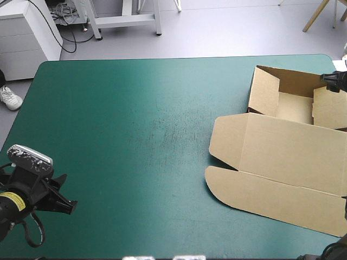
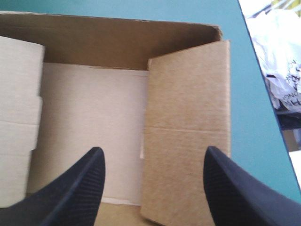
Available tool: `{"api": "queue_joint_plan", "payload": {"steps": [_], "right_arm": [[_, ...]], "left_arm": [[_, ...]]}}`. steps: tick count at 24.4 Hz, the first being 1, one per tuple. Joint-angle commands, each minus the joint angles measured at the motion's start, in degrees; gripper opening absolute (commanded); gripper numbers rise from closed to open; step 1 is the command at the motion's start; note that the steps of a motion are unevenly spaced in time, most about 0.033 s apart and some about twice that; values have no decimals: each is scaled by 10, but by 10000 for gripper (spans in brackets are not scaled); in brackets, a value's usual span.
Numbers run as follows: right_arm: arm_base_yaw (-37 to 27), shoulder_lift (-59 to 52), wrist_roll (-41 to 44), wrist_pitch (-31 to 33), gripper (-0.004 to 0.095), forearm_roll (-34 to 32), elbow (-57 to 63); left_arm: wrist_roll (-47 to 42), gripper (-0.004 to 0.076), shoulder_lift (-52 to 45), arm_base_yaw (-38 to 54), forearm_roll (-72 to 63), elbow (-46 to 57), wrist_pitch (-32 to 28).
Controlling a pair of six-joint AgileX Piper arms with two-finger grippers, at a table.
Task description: Fold the box
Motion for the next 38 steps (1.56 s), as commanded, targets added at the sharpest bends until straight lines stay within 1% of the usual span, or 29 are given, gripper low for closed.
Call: {"api": "queue_joint_plan", "payload": {"steps": [1,4,6,9,11,14,15,16,17,22,25,26,30,31,33,35,38], "right_arm": [[45,-86,-17,6,552,50,-17],[110,-127,-17,21,542,53,-17],[168,-172,-17,28,459,52,-14],[204,-217,-17,28,391,49,4],[225,-256,-18,26,326,49,29],[253,-311,-34,20,186,49,83],[263,-338,-45,19,110,49,104],[269,-356,-46,16,57,49,126],[276,-382,-46,11,-23,49,149],[281,-487,-46,-19,-12,60,249],[281,-571,-46,-23,-12,60,323],[281,-606,-49,-25,-12,60,359],[281,-676,-49,-39,-12,55,421],[281,-714,-49,-56,-11,55,454],[281,-744,-49,-68,-12,55,483],[281,-797,-44,-79,-12,55,527],[281,-852,-44,-80,-12,55,582]], "left_arm": [[-14,223,3,-4,31,-16,-51],[-23,223,3,-4,39,-16,-71],[-28,223,3,-4,52,-16,-79],[-46,223,3,-4,66,-16,-78],[-52,223,3,-4,72,-16,-78],[-59,223,3,-4,80,-16,-80],[-59,223,3,-4,80,-16,-84],[-59,223,3,-4,80,-16,-87],[-59,223,3,-4,80,-16,-88],[-59,223,1,-4,80,-15,-90],[-59,223,-23,-4,75,-2,-103],[-59,223,-42,-4,68,9,-111],[-59,223,-93,-4,51,43,-115],[-59,223,-122,-4,44,64,-115],[-59,223,-151,-4,35,85,-115],[-59,223,-185,-4,27,114,-115],[-59,223,-226,-4,19,153,-116]]}}
